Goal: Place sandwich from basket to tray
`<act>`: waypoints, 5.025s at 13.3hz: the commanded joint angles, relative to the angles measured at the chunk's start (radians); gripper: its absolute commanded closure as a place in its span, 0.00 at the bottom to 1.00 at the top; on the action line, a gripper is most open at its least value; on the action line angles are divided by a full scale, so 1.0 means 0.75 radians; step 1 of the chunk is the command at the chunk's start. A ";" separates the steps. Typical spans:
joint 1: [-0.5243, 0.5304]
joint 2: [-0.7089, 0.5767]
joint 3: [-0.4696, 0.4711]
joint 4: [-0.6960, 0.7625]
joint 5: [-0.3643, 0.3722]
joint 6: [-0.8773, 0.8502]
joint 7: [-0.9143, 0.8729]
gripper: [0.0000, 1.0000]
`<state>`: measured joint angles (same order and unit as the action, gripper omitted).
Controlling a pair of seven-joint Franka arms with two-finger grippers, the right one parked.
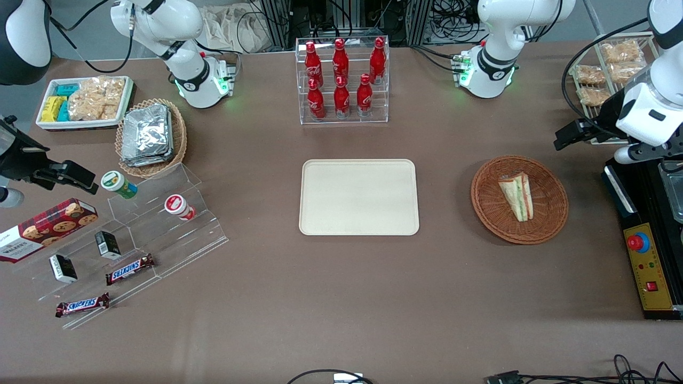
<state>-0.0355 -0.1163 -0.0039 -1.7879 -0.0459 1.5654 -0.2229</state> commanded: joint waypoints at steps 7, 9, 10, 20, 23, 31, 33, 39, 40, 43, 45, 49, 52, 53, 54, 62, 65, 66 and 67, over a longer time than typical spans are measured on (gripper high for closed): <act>0.000 -0.053 0.009 -0.235 0.026 0.141 0.025 0.00; 0.002 -0.123 0.042 -0.527 0.089 0.441 0.025 0.00; 0.002 -0.123 0.052 -0.624 0.098 0.566 0.025 0.00; 0.000 0.333 0.058 -0.854 0.104 1.240 -0.022 0.00; -0.002 0.358 0.058 -0.854 0.104 1.251 -0.022 0.17; -0.010 0.119 0.054 -0.746 0.102 0.847 -0.016 0.94; -0.010 0.061 0.054 -0.524 0.102 0.492 -0.008 0.93; -0.061 0.104 0.038 0.111 0.096 -0.182 0.056 0.91; -0.097 0.124 0.022 0.152 0.094 -0.215 0.046 0.90; -0.159 0.157 -0.210 0.215 0.078 -0.220 -0.233 0.90; -0.159 0.289 -0.440 0.371 0.076 -0.240 -0.406 0.90; -0.161 0.517 -0.766 0.498 0.128 -0.196 -0.764 0.90; -0.194 0.533 -0.780 0.292 0.169 0.008 -0.758 0.90; -0.194 0.531 -0.780 0.182 0.180 0.125 -0.752 0.90; -0.194 0.533 -0.780 0.088 0.218 0.237 -0.724 0.90; -0.182 0.809 -0.768 -0.187 0.579 0.782 -0.793 0.90; -0.180 0.863 -0.766 -0.185 0.579 0.856 -0.827 0.90; -0.180 0.881 -0.766 -0.183 0.579 0.878 -0.858 0.89; -0.180 0.889 -0.766 -0.183 0.579 0.885 -0.866 0.86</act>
<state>-0.1742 0.5302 -0.5723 -1.9400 0.3668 2.2123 -0.8331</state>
